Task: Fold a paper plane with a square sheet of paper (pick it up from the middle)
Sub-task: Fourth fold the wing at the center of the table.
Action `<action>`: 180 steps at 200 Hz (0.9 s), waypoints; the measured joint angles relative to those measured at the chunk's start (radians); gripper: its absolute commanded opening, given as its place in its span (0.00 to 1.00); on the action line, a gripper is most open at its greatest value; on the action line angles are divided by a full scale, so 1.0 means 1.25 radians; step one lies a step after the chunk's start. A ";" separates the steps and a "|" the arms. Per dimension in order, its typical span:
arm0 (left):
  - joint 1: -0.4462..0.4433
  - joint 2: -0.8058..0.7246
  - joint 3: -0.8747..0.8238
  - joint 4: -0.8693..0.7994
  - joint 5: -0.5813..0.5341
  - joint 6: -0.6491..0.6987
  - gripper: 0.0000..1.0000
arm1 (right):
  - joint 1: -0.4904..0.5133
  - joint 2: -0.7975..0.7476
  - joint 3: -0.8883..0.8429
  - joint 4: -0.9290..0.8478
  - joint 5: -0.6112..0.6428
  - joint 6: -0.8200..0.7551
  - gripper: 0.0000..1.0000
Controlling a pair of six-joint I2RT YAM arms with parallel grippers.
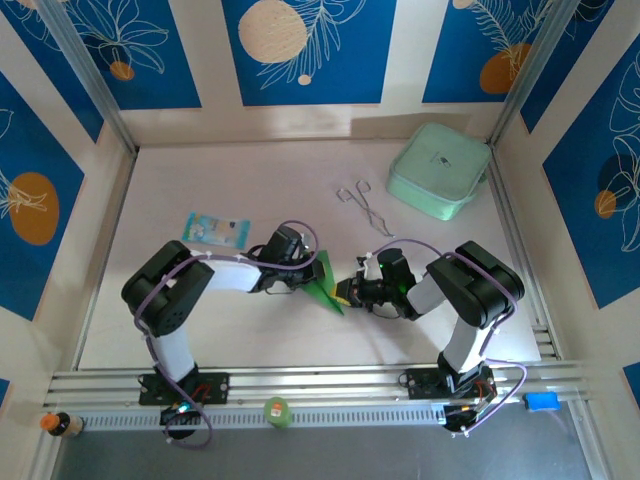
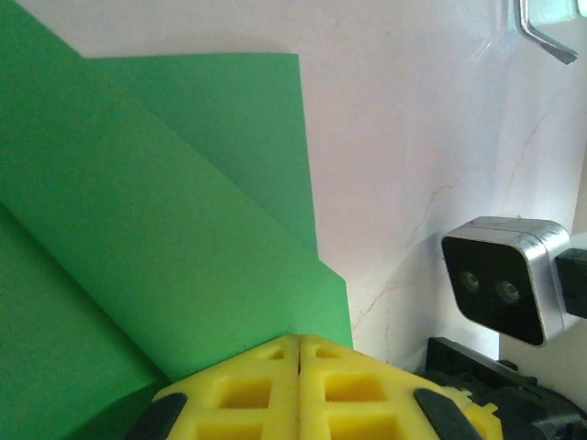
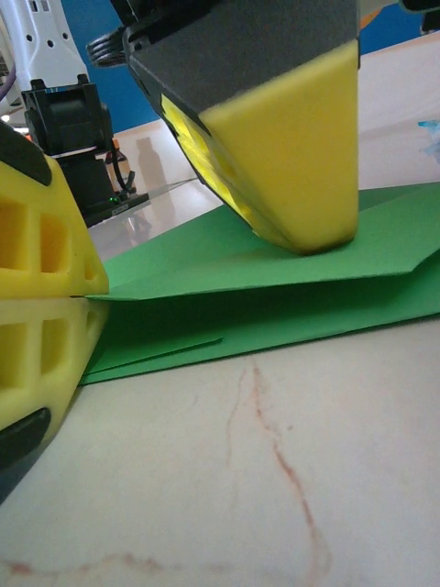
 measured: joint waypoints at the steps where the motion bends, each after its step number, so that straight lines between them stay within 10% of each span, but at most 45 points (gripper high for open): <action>1: 0.000 0.000 0.000 -0.001 0.000 0.000 0.07 | 0.000 0.000 0.000 0.000 0.000 0.000 0.01; 180: 0.000 0.033 0.035 -0.044 0.011 0.032 0.06 | 0.027 -0.078 0.033 -0.178 0.030 -0.041 0.21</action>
